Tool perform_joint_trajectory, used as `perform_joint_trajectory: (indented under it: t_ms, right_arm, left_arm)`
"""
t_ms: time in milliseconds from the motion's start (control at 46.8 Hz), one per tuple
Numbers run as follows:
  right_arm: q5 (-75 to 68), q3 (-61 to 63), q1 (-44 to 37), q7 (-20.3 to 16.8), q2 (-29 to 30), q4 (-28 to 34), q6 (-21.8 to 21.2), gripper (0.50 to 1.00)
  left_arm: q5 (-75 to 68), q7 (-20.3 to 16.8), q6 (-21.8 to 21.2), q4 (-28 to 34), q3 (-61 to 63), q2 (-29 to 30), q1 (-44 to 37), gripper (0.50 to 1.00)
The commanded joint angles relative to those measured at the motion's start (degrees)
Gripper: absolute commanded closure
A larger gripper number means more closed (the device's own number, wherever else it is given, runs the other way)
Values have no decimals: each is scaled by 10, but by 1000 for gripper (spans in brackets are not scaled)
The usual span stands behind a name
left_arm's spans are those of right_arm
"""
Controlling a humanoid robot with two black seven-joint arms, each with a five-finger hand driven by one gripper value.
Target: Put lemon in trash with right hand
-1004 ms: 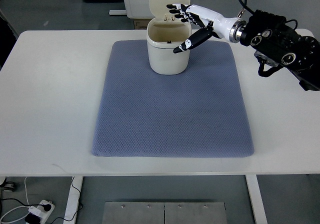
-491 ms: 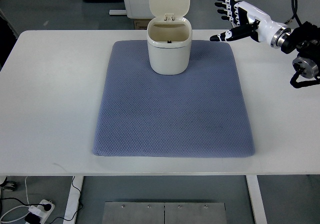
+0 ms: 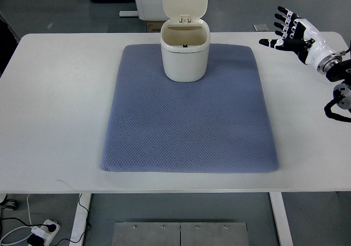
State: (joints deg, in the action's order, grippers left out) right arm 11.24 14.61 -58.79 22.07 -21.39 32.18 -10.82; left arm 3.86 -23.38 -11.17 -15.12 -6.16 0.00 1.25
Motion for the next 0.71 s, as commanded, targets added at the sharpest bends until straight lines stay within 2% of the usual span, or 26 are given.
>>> perform_joint_trajectory:
  t_ms: [0,192,342,684]
  right_arm:
    - [0,0,15,5,-2,0,-1,500]
    - [-1,5,58,6,-27,6,-3,500]
    - [-20,103,121,-3,-34,12,-5,500]
    - [-19,247,228,-6,-30,135,22,500]
  left_arm:
    - [0,0,0,0,0,0,0,500]
    - [0,0,0,0,0,0,0,500]
    - [0,0,0,0,0,0,0,500]
    - [0,0,0,0,0,0,0,500]
